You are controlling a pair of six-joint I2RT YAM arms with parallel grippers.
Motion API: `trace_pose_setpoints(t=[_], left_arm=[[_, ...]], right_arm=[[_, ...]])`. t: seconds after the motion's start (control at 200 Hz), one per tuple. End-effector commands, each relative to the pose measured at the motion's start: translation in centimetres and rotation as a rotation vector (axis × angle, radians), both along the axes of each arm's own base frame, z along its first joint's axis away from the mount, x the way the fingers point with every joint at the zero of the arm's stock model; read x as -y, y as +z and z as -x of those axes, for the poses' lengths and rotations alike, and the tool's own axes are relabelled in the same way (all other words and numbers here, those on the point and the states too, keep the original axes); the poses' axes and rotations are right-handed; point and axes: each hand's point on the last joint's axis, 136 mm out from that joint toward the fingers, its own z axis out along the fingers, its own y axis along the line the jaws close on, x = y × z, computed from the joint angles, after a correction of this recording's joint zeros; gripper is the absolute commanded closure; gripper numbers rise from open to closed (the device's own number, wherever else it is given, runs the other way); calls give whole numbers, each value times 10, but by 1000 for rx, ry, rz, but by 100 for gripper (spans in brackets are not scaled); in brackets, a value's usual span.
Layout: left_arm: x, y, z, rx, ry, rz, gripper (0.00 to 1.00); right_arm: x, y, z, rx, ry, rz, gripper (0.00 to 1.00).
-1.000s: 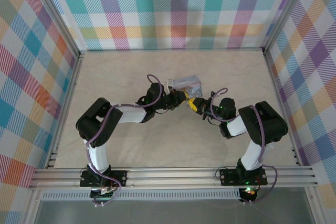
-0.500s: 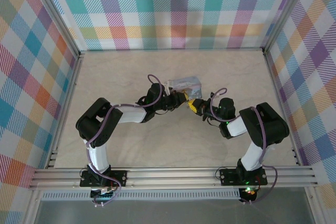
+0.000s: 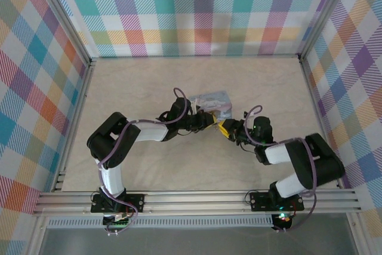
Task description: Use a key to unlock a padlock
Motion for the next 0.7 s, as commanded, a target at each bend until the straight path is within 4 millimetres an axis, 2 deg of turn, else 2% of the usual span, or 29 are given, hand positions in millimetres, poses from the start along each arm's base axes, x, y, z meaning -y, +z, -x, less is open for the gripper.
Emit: trace_pose_setpoints(t=[0.0, 0.165, 0.35, 0.555, 0.695], left_arm=[[1, 17, 8, 32, -35, 8, 100], [-2, 15, 10, 18, -31, -30, 100], [-6, 14, 12, 11, -39, -95, 100], [-7, 18, 13, 4, -38, -100, 100], [-4, 26, 13, 0, -46, -77, 100]], right_arm=[[15, -19, 19, -54, 30, 198, 71], [35, -15, 32, 0, 52, 401, 71], [39, -5, 38, 97, 138, 568, 71], [24, 3, 40, 227, 259, 745, 68], [8, 4, 40, 302, 319, 791, 64]])
